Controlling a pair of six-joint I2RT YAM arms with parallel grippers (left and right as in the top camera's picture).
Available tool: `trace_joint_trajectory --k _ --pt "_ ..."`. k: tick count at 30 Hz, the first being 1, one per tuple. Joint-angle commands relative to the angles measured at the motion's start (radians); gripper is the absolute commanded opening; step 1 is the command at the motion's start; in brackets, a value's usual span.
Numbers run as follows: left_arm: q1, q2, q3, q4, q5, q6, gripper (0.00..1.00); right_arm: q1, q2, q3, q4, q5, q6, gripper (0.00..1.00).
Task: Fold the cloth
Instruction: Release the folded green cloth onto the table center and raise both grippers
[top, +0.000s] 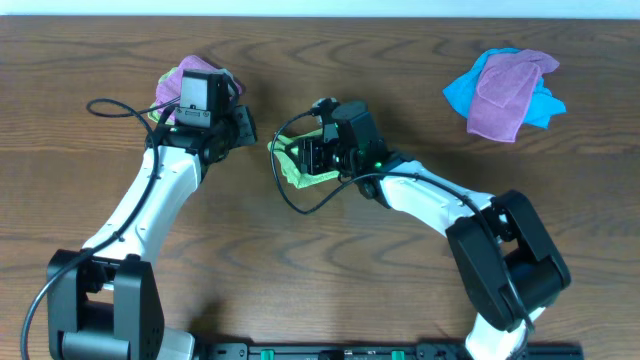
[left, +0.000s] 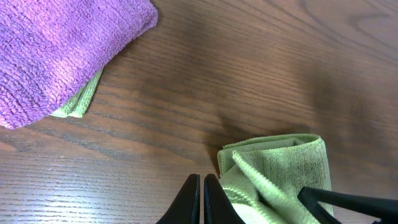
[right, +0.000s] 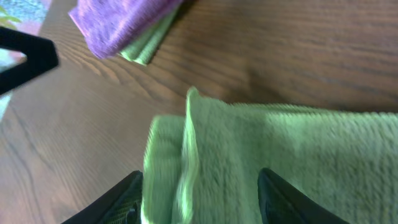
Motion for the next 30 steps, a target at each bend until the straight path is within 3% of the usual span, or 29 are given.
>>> trace_joint_trajectory --k 1,16,19,23,30 --pt "0.004 -0.024 0.026 -0.003 -0.01 0.021 0.06 0.009 0.006 0.043 0.0 -0.017 -0.002 0.59" --pt "0.005 -0.033 0.026 -0.006 -0.006 0.021 0.08 0.029 0.011 0.049 -0.107 -0.008 -0.002 0.59" --pt "0.005 -0.048 0.026 -0.006 -0.006 0.021 0.3 0.047 0.033 0.049 -0.111 -0.023 -0.001 0.59" --pt "0.005 -0.073 0.026 -0.006 -0.006 0.021 0.48 0.069 0.075 0.049 -0.108 -0.035 0.002 0.6" --pt "0.013 -0.112 0.026 -0.006 -0.006 0.021 0.98 0.071 0.091 0.049 -0.11 -0.057 0.006 0.64"
